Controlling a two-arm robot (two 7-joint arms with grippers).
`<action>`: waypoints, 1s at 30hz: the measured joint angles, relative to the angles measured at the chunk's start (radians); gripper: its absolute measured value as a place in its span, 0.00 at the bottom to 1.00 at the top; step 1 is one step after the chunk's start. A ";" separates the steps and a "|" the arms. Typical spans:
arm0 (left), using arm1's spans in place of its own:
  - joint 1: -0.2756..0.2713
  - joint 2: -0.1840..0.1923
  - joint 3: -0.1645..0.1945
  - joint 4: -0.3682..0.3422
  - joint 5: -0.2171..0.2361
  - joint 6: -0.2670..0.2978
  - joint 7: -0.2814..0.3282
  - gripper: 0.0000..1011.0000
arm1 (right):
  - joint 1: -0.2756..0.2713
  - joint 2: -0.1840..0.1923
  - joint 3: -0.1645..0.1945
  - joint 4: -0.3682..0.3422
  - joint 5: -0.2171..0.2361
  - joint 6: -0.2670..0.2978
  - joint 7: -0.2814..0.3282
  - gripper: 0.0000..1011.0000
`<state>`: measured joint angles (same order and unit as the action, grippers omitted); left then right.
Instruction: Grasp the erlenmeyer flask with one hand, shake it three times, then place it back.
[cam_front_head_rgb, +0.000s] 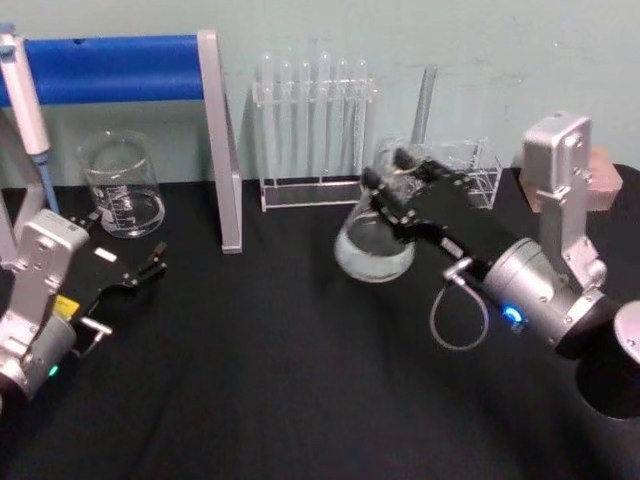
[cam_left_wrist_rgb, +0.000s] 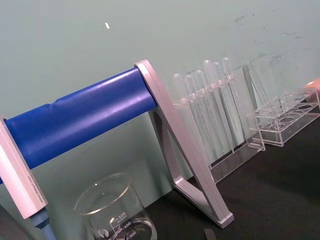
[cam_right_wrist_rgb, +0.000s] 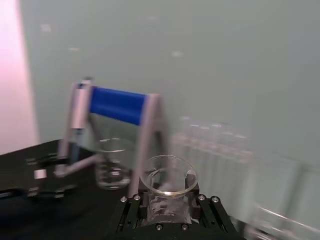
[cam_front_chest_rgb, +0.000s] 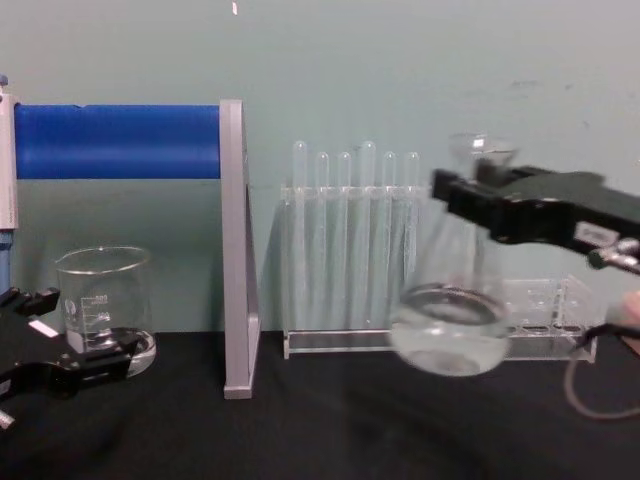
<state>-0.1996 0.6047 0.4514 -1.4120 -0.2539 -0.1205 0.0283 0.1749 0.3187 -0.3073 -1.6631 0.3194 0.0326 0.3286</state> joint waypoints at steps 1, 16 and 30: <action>0.000 0.000 0.000 0.000 0.000 0.000 0.000 0.99 | 0.004 0.001 -0.010 0.001 0.004 -0.001 0.017 0.45; 0.000 0.000 0.000 0.000 0.000 0.000 0.000 0.99 | 0.036 0.013 -0.084 0.015 0.042 -0.025 0.081 0.45; 0.000 0.000 0.000 0.000 0.000 0.000 0.000 0.99 | -0.049 -0.025 0.061 -0.023 -0.082 -0.056 -0.198 0.45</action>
<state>-0.1995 0.6047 0.4514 -1.4120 -0.2539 -0.1205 0.0283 0.1262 0.2936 -0.2462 -1.6861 0.2377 -0.0237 0.1304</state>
